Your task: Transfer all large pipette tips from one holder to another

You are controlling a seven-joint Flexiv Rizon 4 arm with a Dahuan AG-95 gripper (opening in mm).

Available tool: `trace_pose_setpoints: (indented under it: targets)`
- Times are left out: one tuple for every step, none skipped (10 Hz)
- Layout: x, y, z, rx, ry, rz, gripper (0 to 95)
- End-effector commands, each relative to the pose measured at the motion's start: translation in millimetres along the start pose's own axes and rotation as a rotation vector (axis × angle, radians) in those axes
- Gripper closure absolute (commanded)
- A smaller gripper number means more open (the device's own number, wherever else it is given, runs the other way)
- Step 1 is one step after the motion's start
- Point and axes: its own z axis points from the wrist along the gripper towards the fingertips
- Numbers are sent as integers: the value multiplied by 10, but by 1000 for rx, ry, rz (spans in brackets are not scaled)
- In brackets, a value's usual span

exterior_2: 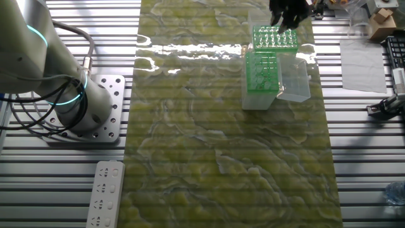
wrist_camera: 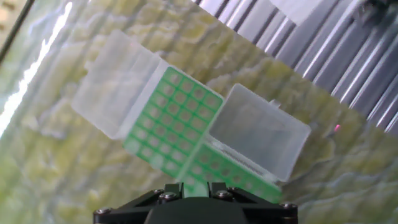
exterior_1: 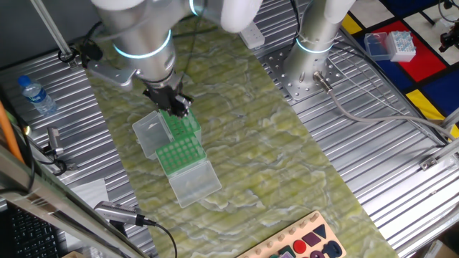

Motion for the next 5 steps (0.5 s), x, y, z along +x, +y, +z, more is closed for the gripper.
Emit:
trace_pose_setpoints:
  targets:
    - [-144,186,94,-38,-3,108,760]
    - [-187,253,123,-46,0,135,760]
    - [-207,287,140,-50,1,144,760]
    - [-244,380,202,-58,3,170,760]
    - [-256,460,263,-64,1,184,760]
